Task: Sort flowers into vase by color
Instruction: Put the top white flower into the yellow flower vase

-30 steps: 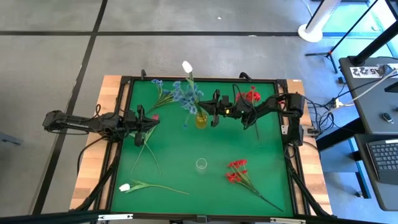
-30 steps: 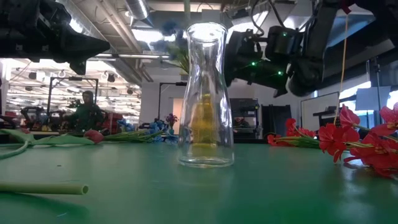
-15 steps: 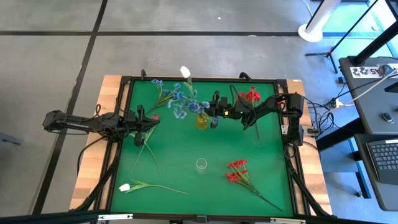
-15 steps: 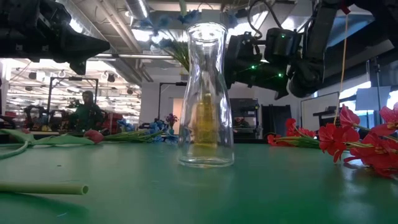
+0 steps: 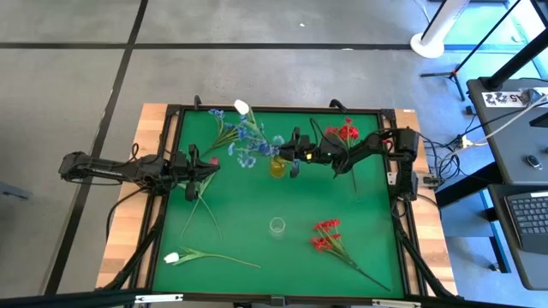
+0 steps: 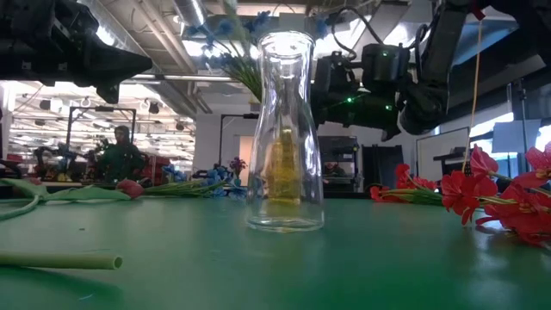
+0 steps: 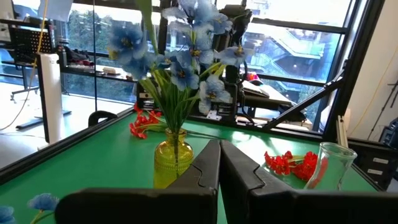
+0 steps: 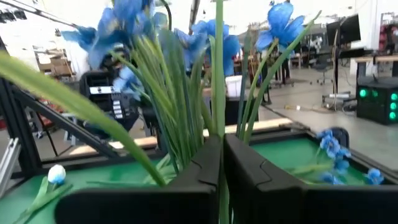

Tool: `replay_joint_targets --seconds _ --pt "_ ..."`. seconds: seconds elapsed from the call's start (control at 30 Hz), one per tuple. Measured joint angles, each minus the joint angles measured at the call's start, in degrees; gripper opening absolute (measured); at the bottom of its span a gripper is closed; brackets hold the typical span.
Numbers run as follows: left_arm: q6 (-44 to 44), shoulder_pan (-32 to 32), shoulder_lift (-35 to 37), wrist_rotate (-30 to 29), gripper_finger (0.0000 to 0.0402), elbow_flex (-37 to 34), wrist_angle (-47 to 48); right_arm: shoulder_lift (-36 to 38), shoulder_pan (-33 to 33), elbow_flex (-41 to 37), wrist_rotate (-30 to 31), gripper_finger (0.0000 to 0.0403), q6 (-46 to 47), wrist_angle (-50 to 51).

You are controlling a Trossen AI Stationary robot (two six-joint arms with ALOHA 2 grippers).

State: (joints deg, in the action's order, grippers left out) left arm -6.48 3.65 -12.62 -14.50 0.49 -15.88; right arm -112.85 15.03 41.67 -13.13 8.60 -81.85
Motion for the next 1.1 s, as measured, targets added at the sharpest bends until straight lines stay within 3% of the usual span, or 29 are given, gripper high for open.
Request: replay_joint_targets --seconds 0.8,0.93,1.1 --pt "0.0 0.0 0.0 0.0 0.0000 0.0 0.0 0.1 0.1 -0.1 -1.9 0.0021 -0.1 4.1" --pt "0.0 0.0 0.0 0.0 0.0000 0.0 0.0 0.2 0.1 -0.1 -2.0 0.0049 -0.1 4.7" --pt "0.0 0.0 0.0 0.0 0.0000 0.0 0.0 0.2 0.1 -0.1 -2.6 0.0114 0.0 6.2"
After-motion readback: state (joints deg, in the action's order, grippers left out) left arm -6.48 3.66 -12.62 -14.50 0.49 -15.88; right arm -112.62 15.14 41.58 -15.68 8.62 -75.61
